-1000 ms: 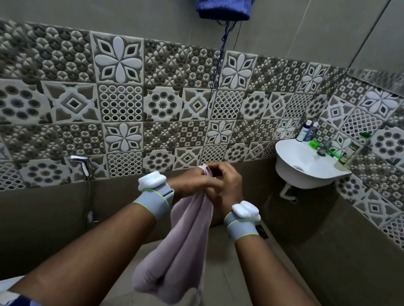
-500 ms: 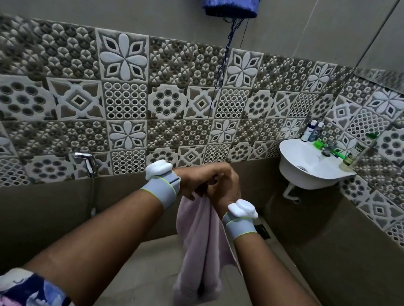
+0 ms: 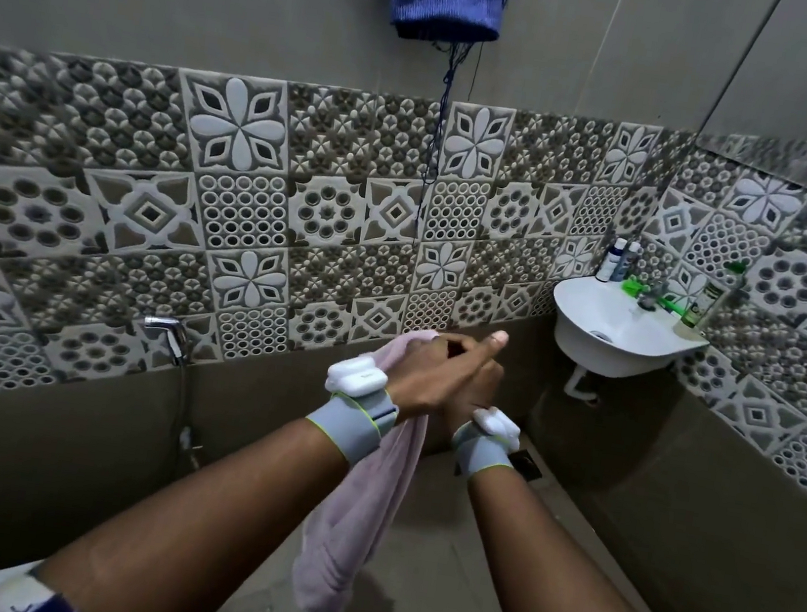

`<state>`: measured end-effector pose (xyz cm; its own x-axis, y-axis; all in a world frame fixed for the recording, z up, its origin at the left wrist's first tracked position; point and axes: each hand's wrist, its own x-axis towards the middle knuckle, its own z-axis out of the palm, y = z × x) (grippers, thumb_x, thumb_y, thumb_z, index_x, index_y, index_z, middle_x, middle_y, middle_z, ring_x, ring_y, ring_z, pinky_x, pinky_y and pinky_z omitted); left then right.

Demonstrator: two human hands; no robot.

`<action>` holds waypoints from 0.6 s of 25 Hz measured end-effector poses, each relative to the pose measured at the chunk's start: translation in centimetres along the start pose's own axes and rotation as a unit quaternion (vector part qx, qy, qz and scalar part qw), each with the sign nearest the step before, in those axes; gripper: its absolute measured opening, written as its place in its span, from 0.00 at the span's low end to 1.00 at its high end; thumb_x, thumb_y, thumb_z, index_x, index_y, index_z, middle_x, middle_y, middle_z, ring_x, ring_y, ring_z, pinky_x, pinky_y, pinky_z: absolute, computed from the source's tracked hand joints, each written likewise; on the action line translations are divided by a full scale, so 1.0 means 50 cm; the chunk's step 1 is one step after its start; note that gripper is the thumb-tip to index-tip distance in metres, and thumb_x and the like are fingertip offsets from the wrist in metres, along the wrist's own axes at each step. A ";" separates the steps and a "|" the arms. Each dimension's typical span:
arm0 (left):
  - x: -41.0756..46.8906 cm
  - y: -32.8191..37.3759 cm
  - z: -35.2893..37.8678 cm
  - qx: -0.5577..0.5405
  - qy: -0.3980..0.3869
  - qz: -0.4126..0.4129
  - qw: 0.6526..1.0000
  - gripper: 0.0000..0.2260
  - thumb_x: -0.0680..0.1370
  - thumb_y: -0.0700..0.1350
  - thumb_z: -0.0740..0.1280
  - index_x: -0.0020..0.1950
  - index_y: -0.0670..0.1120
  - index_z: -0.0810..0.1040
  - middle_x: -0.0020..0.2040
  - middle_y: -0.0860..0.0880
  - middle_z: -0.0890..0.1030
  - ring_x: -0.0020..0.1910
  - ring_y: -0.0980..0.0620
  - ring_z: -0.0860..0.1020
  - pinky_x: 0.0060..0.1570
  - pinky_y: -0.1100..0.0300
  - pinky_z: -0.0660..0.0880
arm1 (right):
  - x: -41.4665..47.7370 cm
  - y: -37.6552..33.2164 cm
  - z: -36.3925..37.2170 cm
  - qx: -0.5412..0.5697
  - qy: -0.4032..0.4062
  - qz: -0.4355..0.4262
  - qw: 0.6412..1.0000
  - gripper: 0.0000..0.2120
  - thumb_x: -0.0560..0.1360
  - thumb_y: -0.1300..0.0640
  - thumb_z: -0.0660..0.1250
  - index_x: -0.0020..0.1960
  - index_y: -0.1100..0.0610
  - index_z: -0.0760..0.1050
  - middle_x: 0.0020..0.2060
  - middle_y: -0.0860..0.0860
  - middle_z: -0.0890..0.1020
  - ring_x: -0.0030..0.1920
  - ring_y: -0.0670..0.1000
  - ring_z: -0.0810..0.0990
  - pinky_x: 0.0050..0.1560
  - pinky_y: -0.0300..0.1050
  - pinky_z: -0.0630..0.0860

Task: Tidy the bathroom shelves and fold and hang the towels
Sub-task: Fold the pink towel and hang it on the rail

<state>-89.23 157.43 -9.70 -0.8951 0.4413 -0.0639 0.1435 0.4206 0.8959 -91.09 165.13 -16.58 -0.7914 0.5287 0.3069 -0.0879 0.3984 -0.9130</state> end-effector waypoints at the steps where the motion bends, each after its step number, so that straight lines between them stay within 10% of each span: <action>1: 0.009 -0.008 -0.011 -0.027 0.031 0.015 0.999 0.23 0.71 0.68 0.63 0.46 0.50 0.81 0.48 0.50 0.83 0.53 0.49 0.80 0.58 0.55 0.75 | 0.012 -0.003 -0.011 0.015 0.007 -0.016 1.000 0.19 0.75 0.51 0.64 0.55 0.66 0.78 0.49 0.65 0.82 0.47 0.53 0.82 0.35 0.27 0.67; 5: 0.035 -0.070 -0.084 0.030 0.204 0.020 0.978 0.17 0.65 0.55 0.68 0.52 0.52 0.76 0.51 0.51 0.81 0.52 0.48 0.79 0.55 0.54 0.76 | 0.035 -0.037 -0.038 0.145 -0.053 -0.014 0.988 0.09 0.68 0.73 0.70 0.47 0.66 0.81 0.38 0.54 0.84 0.34 0.34 0.79 0.42 0.32 0.76; 15: 0.068 -0.127 -0.134 0.162 0.095 0.156 0.970 0.34 0.56 0.65 0.73 0.59 0.55 0.74 0.61 0.51 0.71 0.62 0.46 0.66 0.64 0.52 0.67 | 0.109 -0.086 -0.086 0.312 -0.216 0.122 0.917 0.13 0.71 0.74 0.64 0.42 0.59 0.82 0.35 0.49 0.84 0.39 0.48 0.80 0.43 0.40 0.76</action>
<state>-96.03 150.96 -12.64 -0.8444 0.4452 0.2979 0.5168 0.5306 0.6719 -92.45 169.53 -9.82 -0.9876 0.1446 0.0609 -0.0985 -0.2694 -0.9580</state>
